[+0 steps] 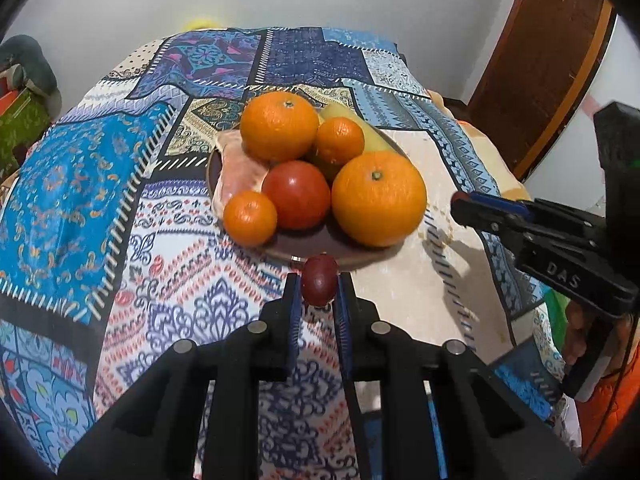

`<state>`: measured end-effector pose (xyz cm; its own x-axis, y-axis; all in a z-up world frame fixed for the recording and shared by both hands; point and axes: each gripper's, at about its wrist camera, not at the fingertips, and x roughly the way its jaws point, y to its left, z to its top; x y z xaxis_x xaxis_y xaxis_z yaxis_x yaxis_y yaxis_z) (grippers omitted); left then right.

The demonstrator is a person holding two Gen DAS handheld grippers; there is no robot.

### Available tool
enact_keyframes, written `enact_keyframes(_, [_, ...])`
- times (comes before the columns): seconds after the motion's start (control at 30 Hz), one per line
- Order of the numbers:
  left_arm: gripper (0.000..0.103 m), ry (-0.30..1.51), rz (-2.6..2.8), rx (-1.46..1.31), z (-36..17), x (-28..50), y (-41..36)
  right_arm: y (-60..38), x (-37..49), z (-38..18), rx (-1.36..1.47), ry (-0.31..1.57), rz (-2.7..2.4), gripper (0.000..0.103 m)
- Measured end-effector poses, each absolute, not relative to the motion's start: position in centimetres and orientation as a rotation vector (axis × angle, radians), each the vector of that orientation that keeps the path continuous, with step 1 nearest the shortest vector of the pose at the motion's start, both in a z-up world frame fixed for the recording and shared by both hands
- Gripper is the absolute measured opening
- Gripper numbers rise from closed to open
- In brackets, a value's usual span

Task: Organize fruits
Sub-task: 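Set the dark red fruit on the plate with the left tool while the right tool places its fruit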

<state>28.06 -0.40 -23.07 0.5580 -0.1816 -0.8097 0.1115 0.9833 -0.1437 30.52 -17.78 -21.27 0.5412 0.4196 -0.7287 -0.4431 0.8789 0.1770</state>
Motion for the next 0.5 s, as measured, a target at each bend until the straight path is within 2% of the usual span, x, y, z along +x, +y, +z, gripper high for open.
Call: enact_keyframes(0.5, [0.017,0.972,-0.159,-0.08,-24.2,30.7,-0.2,-16.6,34.2,-22.9,-0.029,0.885,0.541,0.02])
